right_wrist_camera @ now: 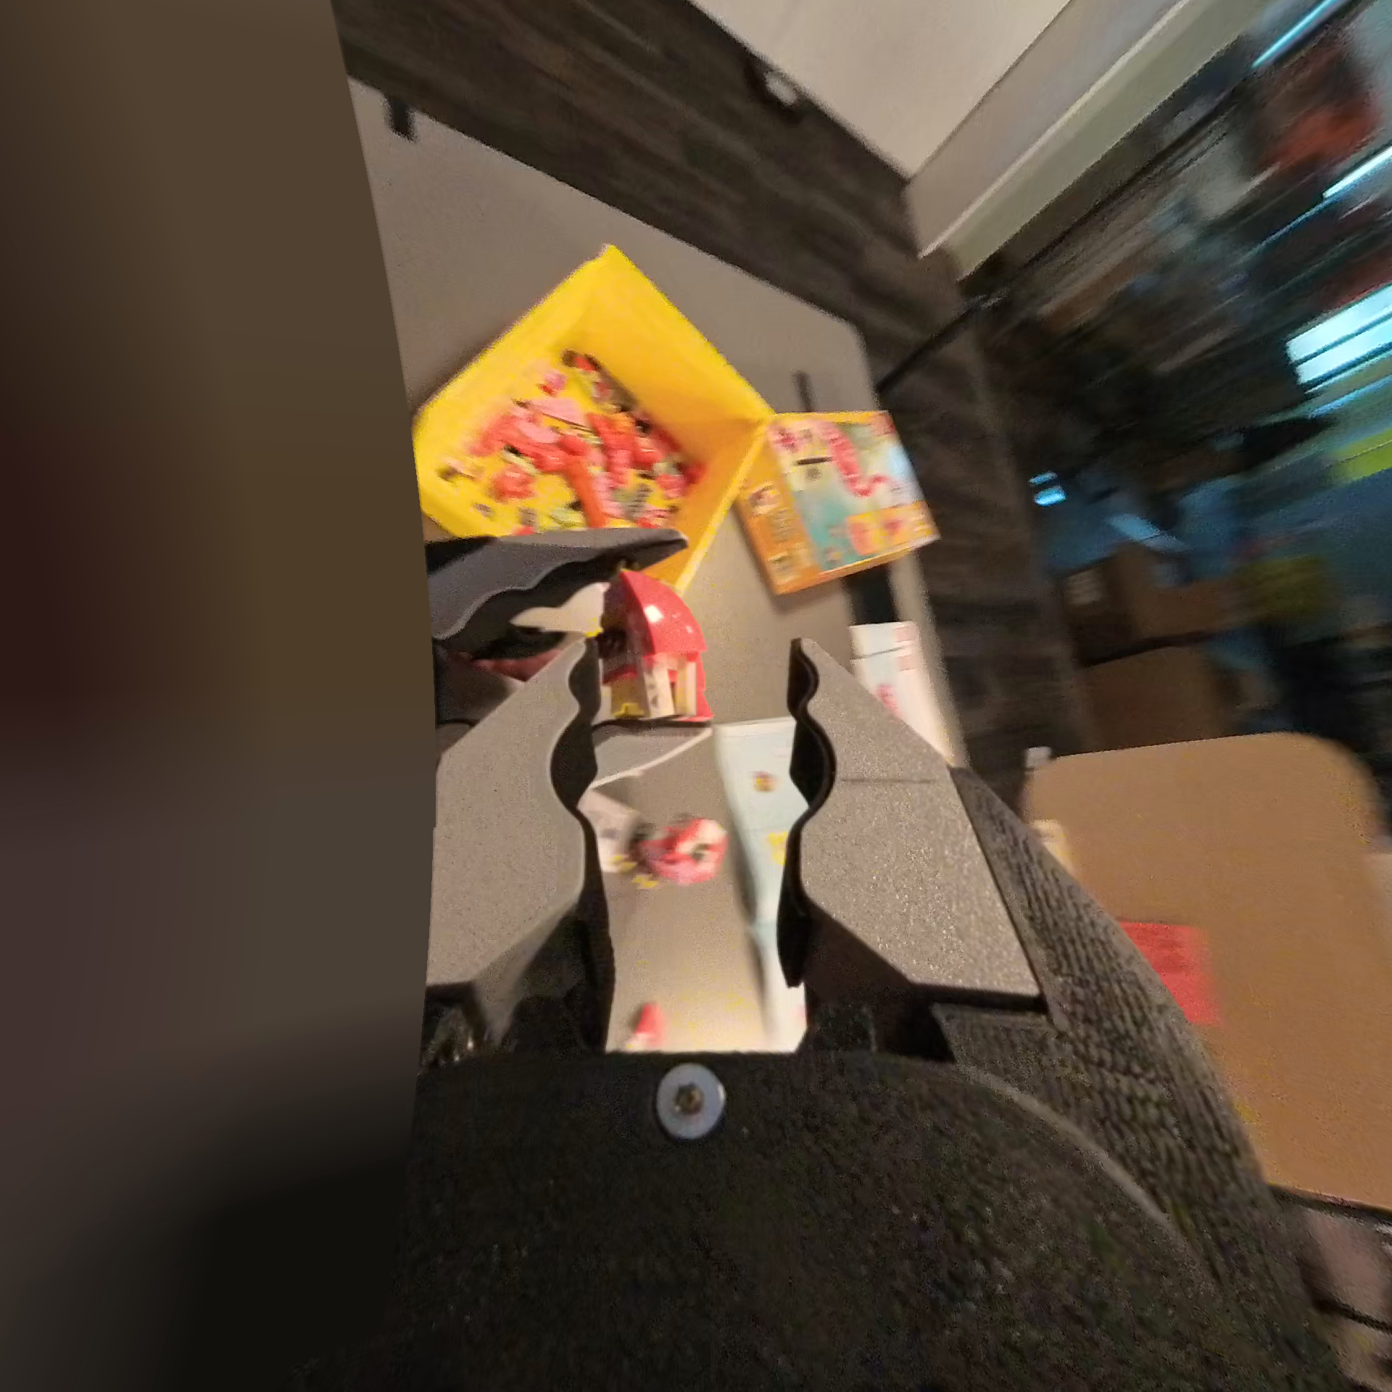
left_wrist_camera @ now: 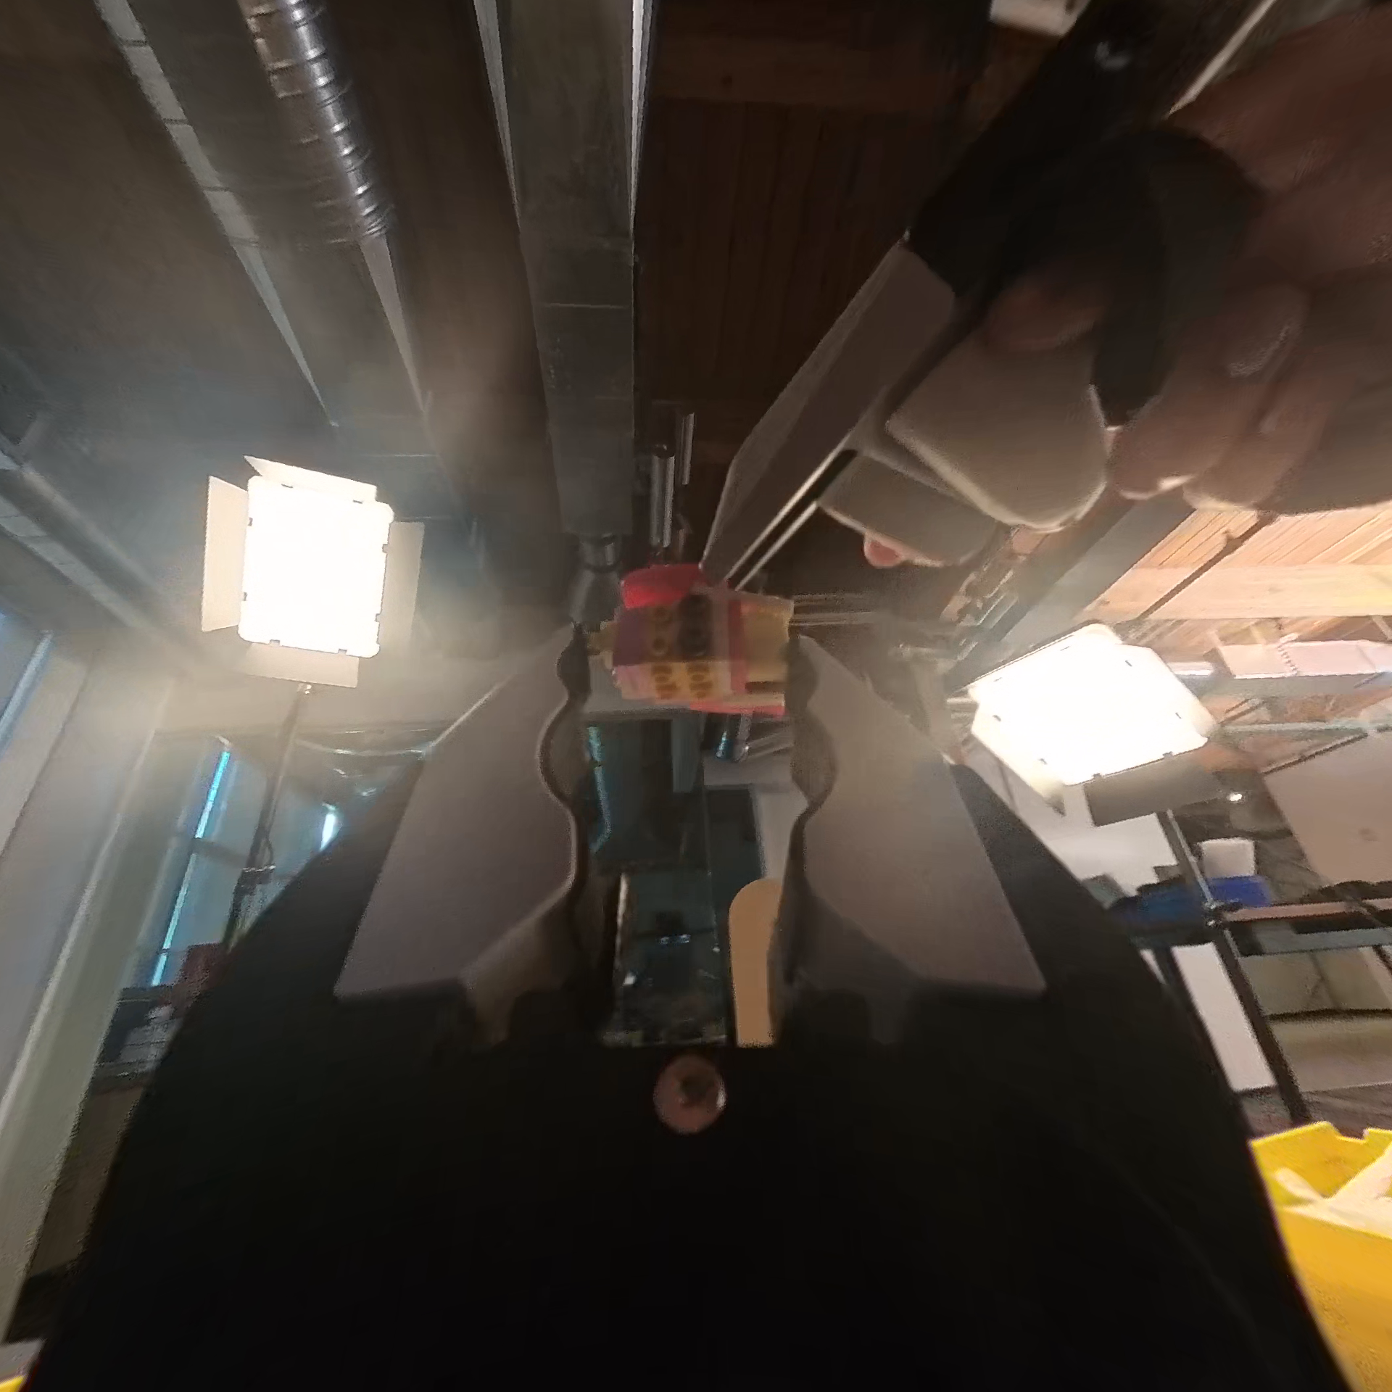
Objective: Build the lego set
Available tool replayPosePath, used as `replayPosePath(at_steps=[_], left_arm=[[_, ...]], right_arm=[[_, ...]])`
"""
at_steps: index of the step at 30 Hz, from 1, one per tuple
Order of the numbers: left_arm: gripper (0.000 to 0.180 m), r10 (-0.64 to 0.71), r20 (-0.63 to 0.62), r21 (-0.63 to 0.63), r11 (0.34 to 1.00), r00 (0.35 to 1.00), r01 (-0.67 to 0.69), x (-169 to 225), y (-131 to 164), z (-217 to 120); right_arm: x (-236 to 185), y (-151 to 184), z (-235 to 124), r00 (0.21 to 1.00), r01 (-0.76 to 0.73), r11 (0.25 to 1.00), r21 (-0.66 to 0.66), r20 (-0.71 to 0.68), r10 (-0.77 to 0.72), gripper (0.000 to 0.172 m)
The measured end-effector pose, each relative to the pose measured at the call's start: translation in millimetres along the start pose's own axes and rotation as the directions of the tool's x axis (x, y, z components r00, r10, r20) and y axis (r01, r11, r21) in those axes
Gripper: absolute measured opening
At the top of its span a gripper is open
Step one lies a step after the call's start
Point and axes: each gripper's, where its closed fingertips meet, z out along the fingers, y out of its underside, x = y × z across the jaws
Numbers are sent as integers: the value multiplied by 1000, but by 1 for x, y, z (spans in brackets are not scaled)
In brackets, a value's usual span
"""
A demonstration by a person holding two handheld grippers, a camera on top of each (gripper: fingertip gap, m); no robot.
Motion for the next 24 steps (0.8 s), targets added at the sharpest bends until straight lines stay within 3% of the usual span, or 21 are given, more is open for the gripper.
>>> replayPosePath(at_steps=[3, 7, 12, 18, 24], left_arm=[[50, 65, 13, -15, 998, 998, -65, 1, 3, 1], [50, 112, 17, -23, 993, 994, -112, 4, 5, 1], [49, 142, 29, -36, 989, 989, -141, 4, 7, 2], [48, 175, 64, -70, 983, 982, -171, -2, 10, 3], [49, 203, 65, -68, 978, 977, -198, 0, 11, 2]], right_arm=[[3, 3, 0, 949, 256, 965, -48, -177, -261, 50], [-4, 8, 6, 827, 465, 871, -158, -273, -491, 51], [-7, 13, 11, 738, 536, 809, -243, -330, -588, 48], [0, 8, 13, 559, 617, 696, -366, -418, -716, 45], [1, 10, 19, 514, 629, 659, -411, -416, -750, 38]])
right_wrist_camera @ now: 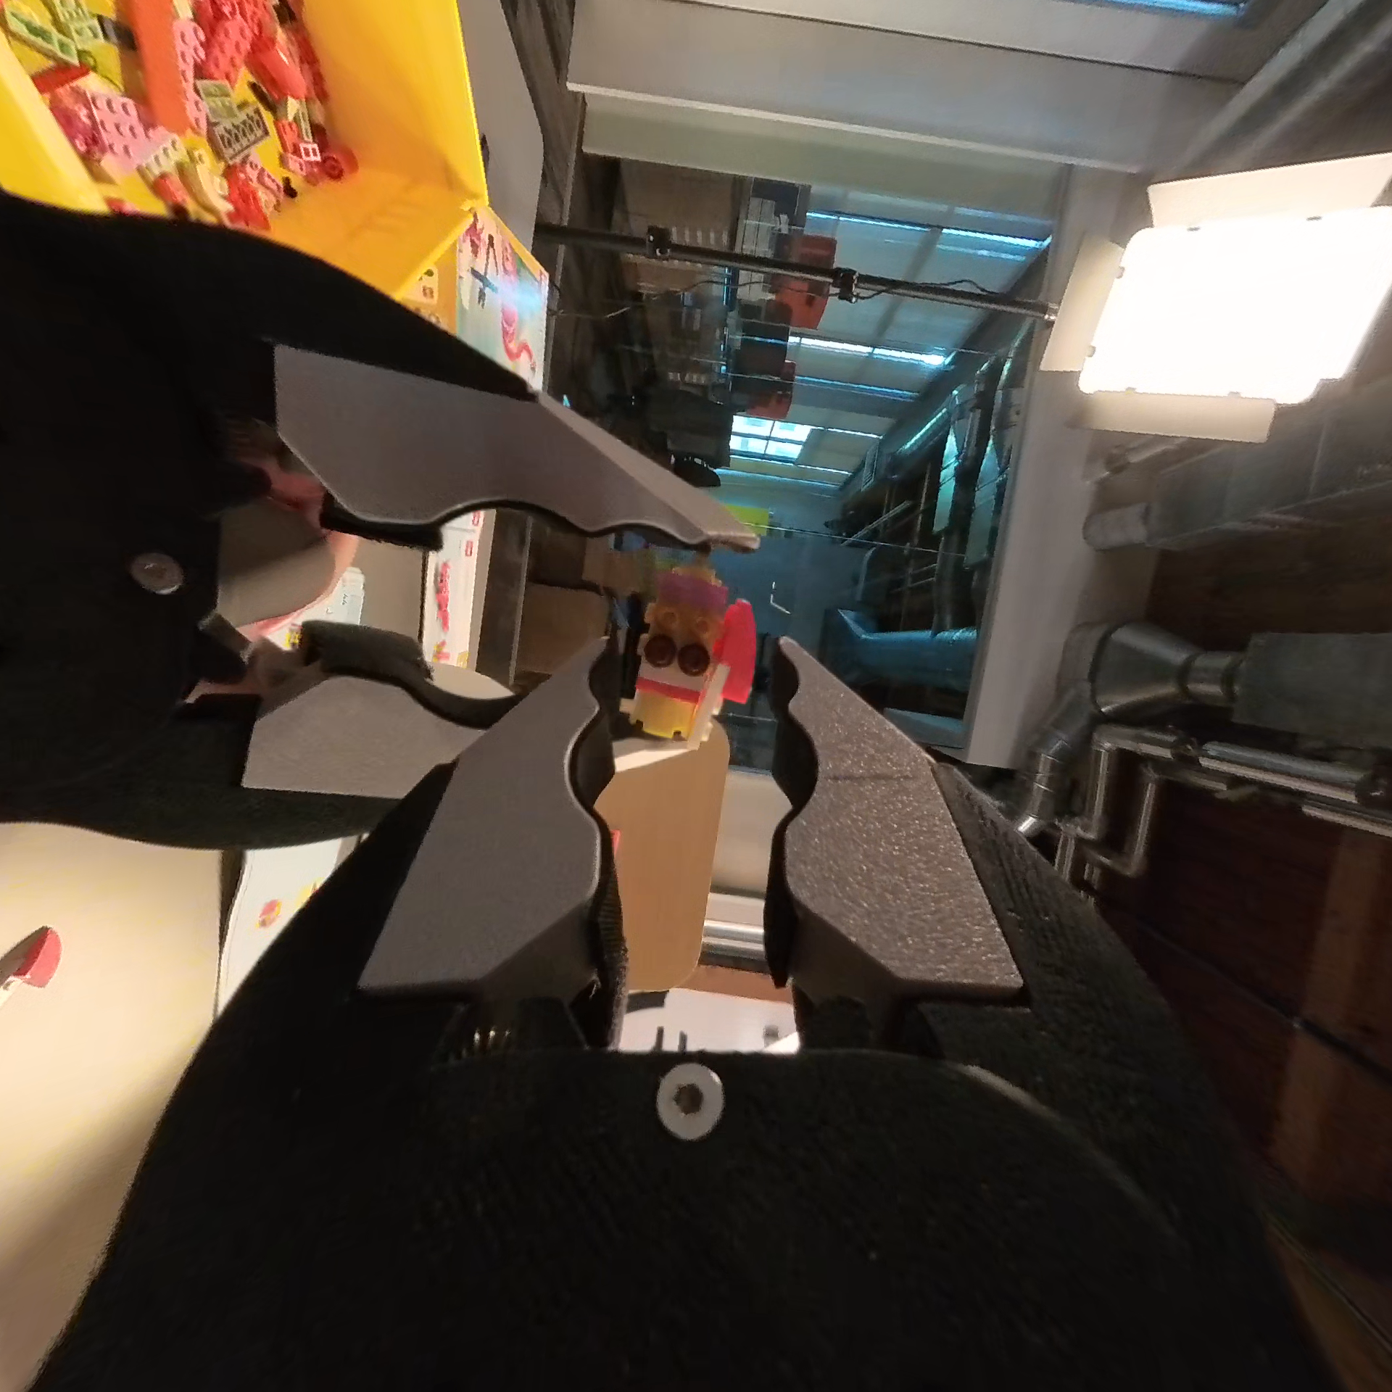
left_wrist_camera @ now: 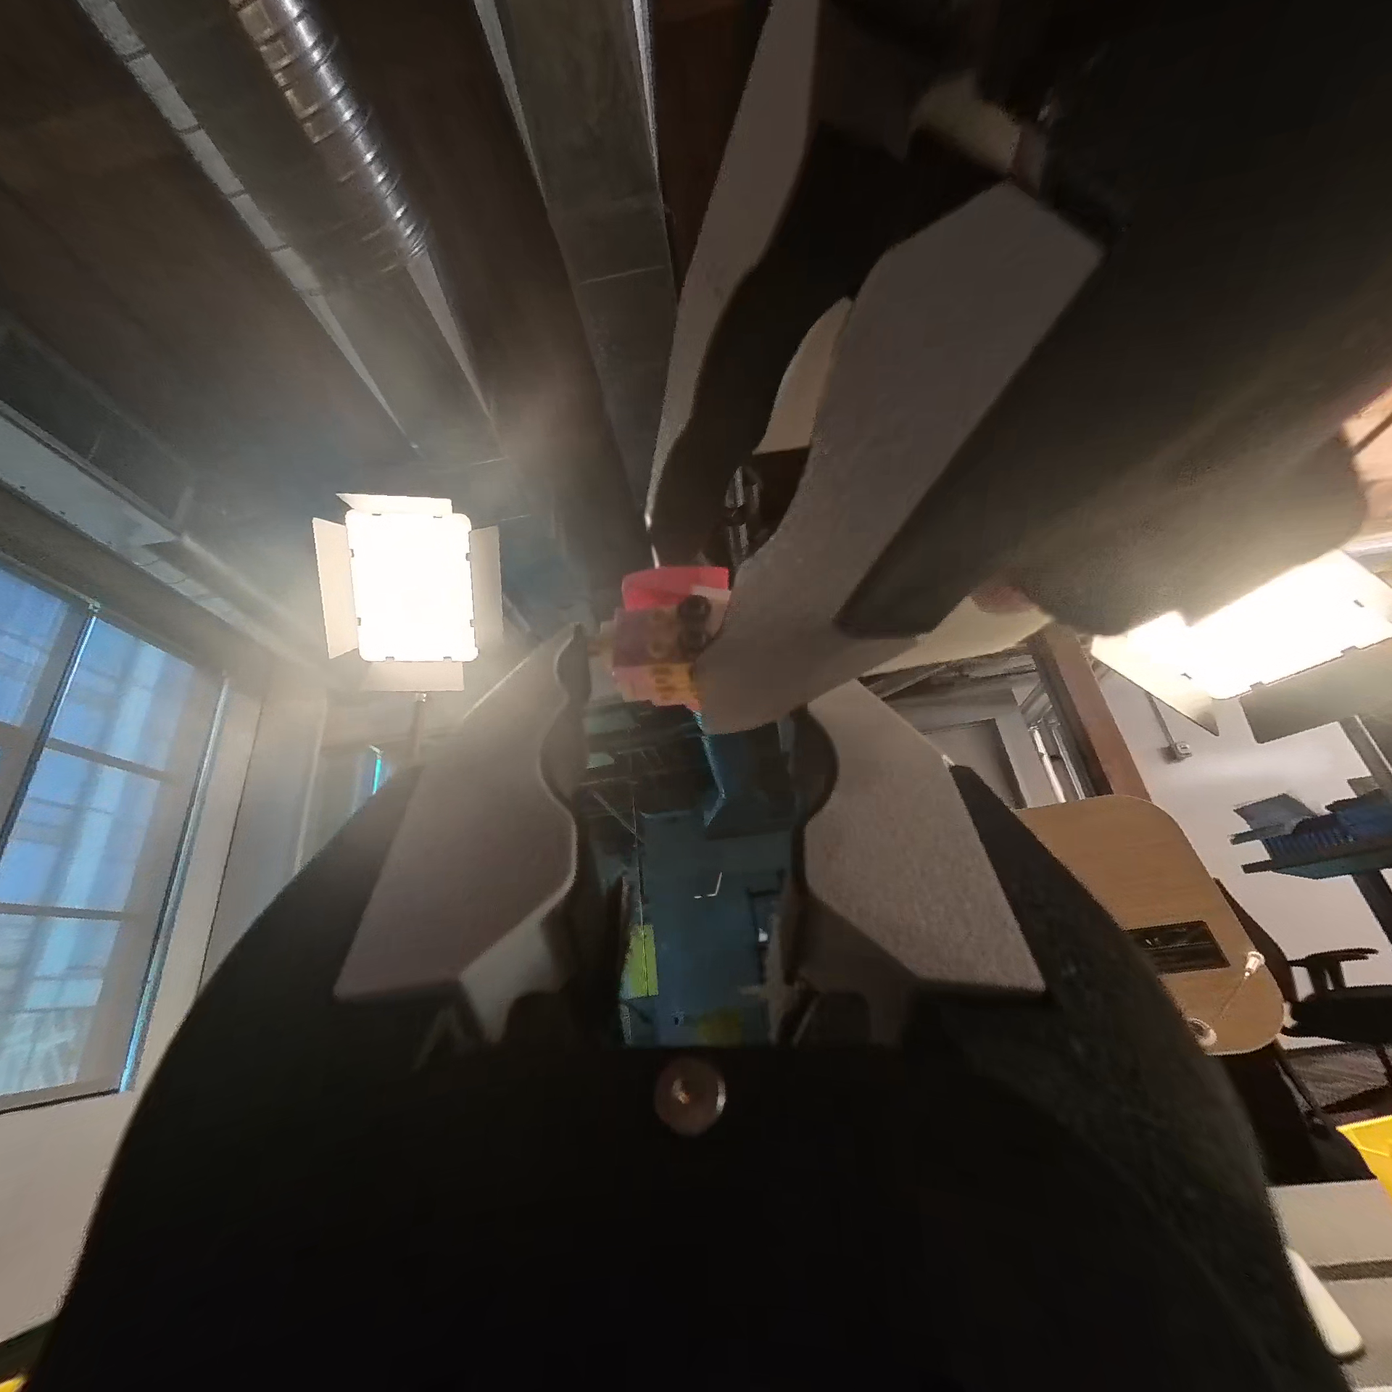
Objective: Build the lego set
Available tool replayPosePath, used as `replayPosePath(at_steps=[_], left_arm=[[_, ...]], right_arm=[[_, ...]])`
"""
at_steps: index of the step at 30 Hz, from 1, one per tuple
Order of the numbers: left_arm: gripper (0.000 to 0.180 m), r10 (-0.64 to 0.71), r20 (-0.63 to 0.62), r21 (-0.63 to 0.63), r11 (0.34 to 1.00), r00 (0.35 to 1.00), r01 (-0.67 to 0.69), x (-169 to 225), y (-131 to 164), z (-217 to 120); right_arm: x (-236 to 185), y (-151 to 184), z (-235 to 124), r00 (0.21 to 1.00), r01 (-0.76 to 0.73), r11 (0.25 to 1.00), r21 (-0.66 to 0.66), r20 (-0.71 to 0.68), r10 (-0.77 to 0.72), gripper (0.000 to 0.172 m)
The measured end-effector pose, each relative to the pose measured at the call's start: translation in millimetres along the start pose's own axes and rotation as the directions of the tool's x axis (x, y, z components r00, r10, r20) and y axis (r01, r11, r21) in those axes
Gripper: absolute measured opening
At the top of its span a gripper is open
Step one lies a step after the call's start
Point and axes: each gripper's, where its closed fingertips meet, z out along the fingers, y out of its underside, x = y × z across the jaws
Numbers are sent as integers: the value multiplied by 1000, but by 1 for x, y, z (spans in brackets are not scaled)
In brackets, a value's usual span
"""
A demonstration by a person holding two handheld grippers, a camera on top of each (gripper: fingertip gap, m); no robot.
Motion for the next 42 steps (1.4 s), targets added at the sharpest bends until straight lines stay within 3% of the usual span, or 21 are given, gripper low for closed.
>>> replayPosePath(at_steps=[9, 18, 31, 36, 42], left_arm=[[48, 43, 13, -5, 999, 999, -43, 2, 0, -2], [47, 135, 39, 18, 991, 990, -136, 2, -6, -3], [48, 193, 42, 19, 981, 980, -194, 4, -6, -6], [50, 128, -44, 43, 991, 991, -126, 11, -8, -8], [57, -61, -303, 87, 992, 951, 91, 34, -17, -22]], right_arm=[[1, 3, 3, 996, 74, 995, -67, -53, -78, 30], [4, 0, 0, 993, -112, 993, -41, -40, 110, 29], [5, 2, -2, 992, -68, 996, -61, -106, 61, 29], [3, 4, -5, 996, -67, 998, -6, -62, 66, 29], [0, 17, -16, 997, -78, 995, 57, -10, 78, 29]])
